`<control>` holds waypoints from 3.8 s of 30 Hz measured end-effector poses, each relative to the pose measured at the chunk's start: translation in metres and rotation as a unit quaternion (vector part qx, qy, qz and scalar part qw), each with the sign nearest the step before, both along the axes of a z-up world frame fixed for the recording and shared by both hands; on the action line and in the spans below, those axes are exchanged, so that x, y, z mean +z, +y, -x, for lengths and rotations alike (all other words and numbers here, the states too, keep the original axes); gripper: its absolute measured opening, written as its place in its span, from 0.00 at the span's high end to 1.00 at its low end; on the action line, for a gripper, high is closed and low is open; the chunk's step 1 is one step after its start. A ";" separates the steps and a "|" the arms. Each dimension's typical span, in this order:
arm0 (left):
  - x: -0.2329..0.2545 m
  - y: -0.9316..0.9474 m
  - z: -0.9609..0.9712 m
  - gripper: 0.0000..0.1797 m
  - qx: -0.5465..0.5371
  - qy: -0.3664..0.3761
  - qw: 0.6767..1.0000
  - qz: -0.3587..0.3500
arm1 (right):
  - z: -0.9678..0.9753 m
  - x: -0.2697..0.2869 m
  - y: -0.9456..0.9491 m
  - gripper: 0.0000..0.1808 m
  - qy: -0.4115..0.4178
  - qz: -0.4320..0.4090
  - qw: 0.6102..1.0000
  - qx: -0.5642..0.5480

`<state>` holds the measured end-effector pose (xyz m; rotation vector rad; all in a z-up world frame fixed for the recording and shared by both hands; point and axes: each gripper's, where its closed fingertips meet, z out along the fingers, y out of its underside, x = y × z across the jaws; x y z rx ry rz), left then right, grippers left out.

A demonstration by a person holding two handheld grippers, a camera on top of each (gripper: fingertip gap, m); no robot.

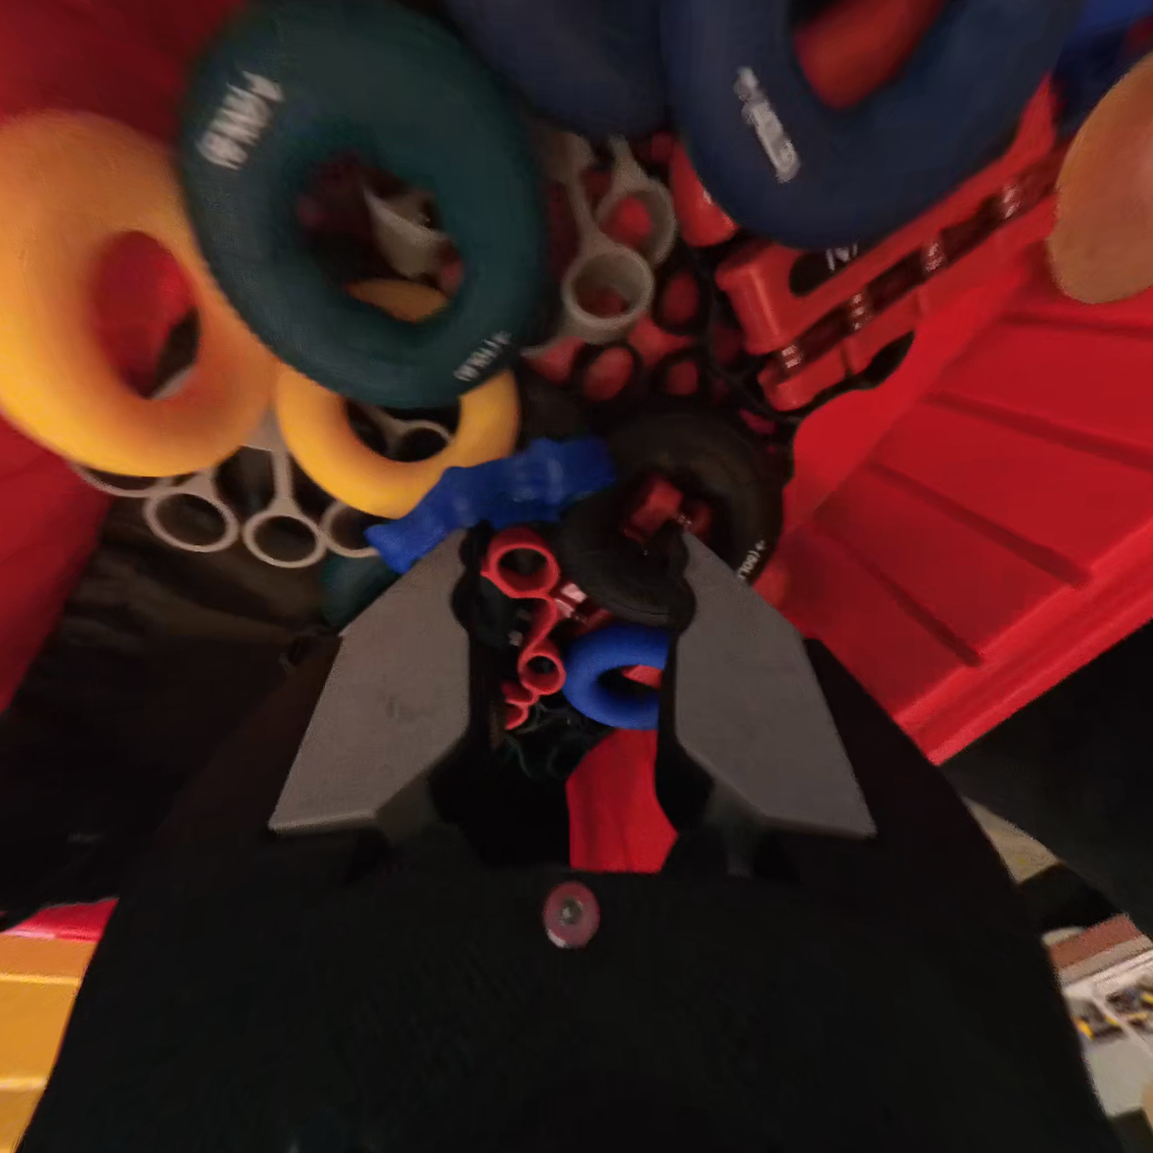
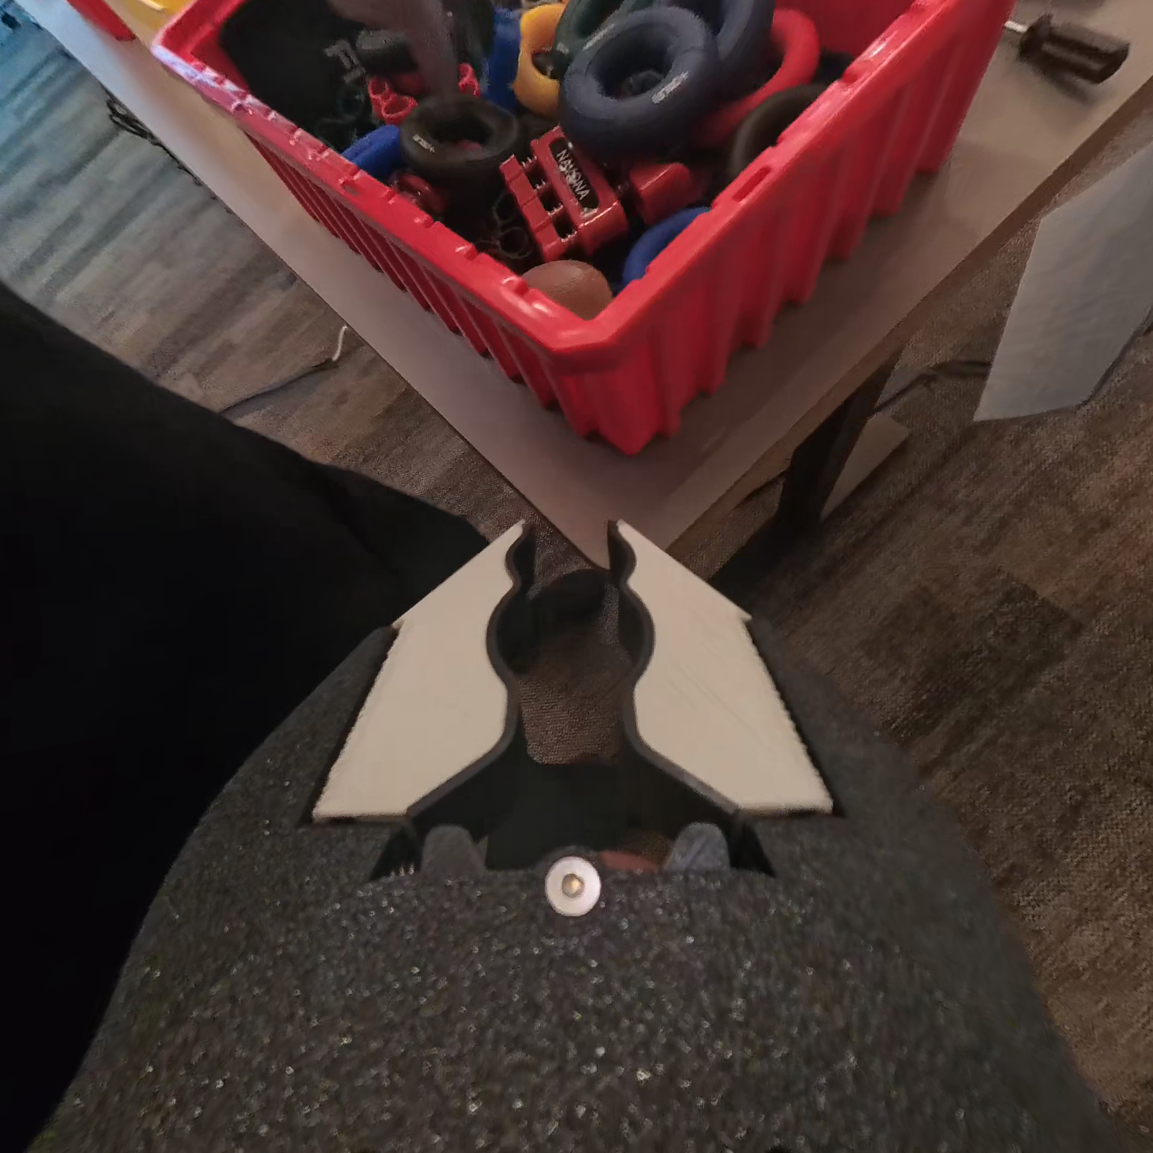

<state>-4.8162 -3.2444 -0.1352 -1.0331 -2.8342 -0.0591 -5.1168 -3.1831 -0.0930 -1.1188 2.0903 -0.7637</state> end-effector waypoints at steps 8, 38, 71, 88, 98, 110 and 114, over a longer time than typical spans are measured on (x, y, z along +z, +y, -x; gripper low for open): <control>-0.018 0.004 0.017 0.77 -0.030 -0.043 0.998 0.037 | -0.011 0.019 -0.002 0.88 -0.041 -0.016 0.999 -0.004; -0.009 -0.009 0.007 1.00 -0.022 0.132 0.982 0.137 | -0.117 0.025 0.025 0.88 0.155 0.050 0.985 0.050; 0.041 0.035 0.111 0.72 -0.076 0.230 0.954 0.178 | -0.076 0.027 -0.009 0.88 0.140 0.032 0.989 0.016; 0.111 0.018 -0.275 0.82 0.346 0.087 0.850 0.388 | -0.106 0.013 0.009 0.88 0.170 0.017 0.985 0.021; 0.032 0.001 -0.348 0.79 0.362 0.077 0.906 0.204 | -0.115 0.015 0.019 0.88 0.177 0.032 0.983 0.027; -0.009 -0.016 -0.341 0.93 0.394 0.069 0.901 0.169 | -0.102 0.015 0.024 0.88 0.179 0.021 0.984 0.001; -0.013 -0.014 -0.338 1.00 0.376 0.062 0.907 0.179 | -0.101 0.015 0.020 0.88 0.180 0.022 0.983 0.001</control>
